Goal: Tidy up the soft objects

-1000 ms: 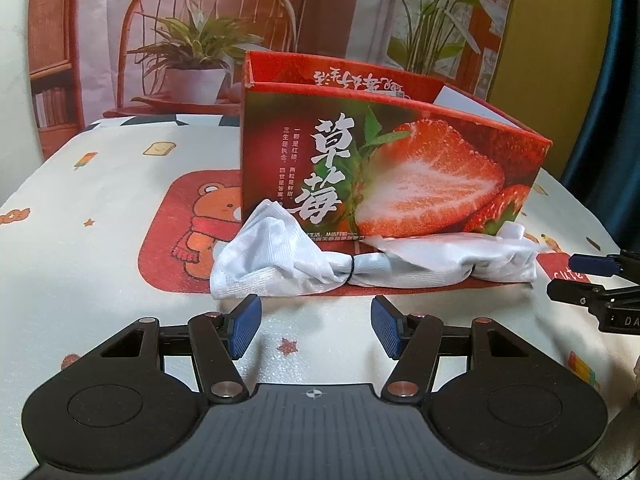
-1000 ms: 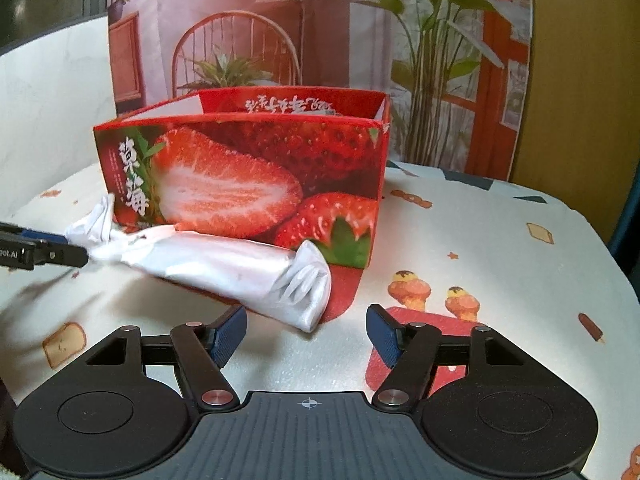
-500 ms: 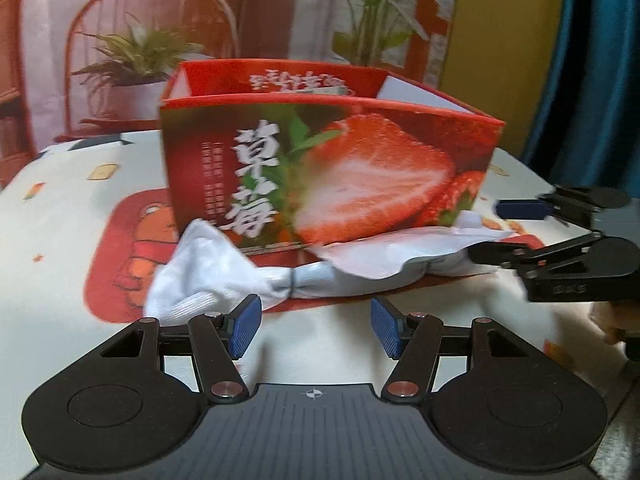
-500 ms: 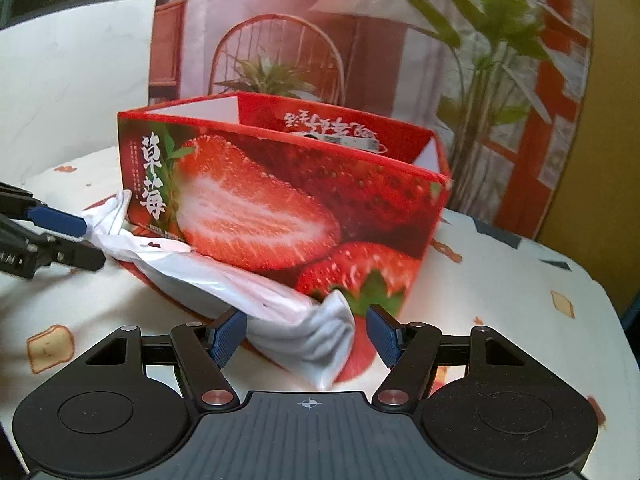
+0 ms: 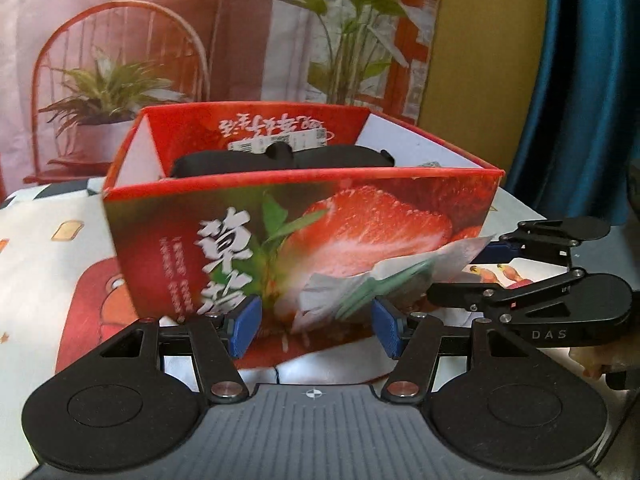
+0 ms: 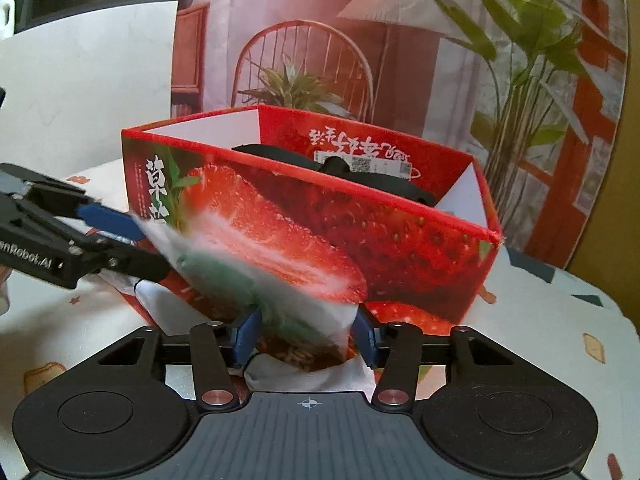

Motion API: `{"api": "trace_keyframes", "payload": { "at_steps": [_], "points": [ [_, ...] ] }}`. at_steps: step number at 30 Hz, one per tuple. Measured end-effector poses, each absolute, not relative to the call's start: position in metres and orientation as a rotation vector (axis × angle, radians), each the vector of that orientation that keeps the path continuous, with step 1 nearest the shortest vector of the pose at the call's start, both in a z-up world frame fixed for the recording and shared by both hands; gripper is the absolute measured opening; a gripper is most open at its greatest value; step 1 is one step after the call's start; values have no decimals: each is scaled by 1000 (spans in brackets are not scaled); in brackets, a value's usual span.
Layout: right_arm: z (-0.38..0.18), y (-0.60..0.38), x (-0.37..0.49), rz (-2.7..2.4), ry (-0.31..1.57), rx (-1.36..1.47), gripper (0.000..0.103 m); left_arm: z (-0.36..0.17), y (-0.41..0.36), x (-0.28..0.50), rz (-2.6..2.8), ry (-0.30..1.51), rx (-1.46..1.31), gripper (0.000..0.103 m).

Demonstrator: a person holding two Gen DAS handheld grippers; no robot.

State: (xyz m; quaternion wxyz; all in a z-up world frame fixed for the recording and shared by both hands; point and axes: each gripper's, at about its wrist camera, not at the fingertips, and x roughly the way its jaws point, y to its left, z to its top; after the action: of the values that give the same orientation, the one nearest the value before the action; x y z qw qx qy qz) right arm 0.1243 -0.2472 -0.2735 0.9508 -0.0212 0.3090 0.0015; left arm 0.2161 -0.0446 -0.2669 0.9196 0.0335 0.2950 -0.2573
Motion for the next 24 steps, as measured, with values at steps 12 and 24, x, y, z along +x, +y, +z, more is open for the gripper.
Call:
{"api": "trace_keyframes", "payload": {
  "at_steps": [12, 24],
  "points": [
    [-286, -260, 126, 13, 630, 47, 33, -278, -65, 227, -620, 603, 130, 62],
    [-287, -266, 124, -3, 612, 120, 23, -279, -62, 226, -572, 602, 164, 17]
  ]
}}
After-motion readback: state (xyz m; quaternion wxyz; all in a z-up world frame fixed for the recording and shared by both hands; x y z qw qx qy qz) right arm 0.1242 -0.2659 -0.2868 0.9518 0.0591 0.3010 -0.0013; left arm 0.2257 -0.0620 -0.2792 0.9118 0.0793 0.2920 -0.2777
